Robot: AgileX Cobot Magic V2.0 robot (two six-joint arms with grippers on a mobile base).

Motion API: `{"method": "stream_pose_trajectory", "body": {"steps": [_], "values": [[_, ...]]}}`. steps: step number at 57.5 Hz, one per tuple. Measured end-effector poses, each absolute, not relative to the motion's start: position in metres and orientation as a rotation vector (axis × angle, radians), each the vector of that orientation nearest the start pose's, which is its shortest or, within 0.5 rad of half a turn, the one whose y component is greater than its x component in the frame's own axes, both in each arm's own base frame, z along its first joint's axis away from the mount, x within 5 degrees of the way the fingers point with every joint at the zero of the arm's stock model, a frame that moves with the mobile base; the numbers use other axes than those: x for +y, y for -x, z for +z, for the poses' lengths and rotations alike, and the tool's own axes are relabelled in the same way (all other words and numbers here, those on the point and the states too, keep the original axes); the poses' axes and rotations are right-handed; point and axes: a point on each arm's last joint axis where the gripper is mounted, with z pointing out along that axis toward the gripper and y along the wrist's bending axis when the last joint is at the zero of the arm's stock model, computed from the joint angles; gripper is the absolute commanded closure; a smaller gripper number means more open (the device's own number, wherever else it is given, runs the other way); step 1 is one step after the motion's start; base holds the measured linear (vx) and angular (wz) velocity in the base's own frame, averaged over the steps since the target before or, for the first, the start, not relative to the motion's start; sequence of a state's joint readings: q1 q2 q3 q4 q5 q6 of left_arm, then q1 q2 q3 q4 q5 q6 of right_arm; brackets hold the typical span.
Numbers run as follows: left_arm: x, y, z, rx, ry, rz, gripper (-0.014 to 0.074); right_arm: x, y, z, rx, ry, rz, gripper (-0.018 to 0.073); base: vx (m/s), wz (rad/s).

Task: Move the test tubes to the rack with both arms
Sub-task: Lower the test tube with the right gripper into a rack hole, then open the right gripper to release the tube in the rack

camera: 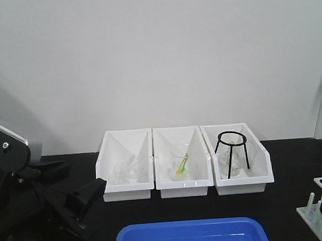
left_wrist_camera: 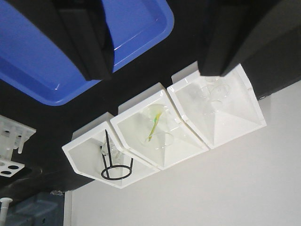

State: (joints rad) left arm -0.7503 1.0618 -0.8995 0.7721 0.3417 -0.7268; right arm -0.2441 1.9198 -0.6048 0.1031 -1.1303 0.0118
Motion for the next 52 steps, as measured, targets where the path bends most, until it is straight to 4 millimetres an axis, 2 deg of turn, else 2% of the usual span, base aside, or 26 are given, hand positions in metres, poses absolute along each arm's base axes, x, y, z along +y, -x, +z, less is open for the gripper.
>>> {"method": "stream_pose_trajectory", "body": {"steps": [8,23,31,45,52], "values": [[-0.142,-0.184,0.363,1.812,-0.557,-0.278,0.0097,-0.087,-0.316,0.137,1.644,-0.320,-0.220,0.0444,0.00,0.00],[-0.142,-0.184,0.363,1.812,-0.557,-0.278,0.0097,-0.088,-0.316,0.137,1.641,-0.320,-0.220,0.0207,0.00,0.00],[-0.142,-0.184,0.363,1.813,-0.556,-0.278,0.0097,-0.087,-0.317,0.138,1.623,-0.311,-0.217,0.0112,0.00,0.00],[-0.142,-0.184,0.363,1.821,-0.553,-0.269,0.0097,-0.086,-0.317,0.140,1.622,-0.299,-0.212,0.0081,0.00,0.00],[-0.142,-0.184,0.363,1.821,-0.553,-0.269,0.0097,-0.086,-0.316,0.154,1.592,-0.299,-0.212,0.0081,0.00,0.00]]}}
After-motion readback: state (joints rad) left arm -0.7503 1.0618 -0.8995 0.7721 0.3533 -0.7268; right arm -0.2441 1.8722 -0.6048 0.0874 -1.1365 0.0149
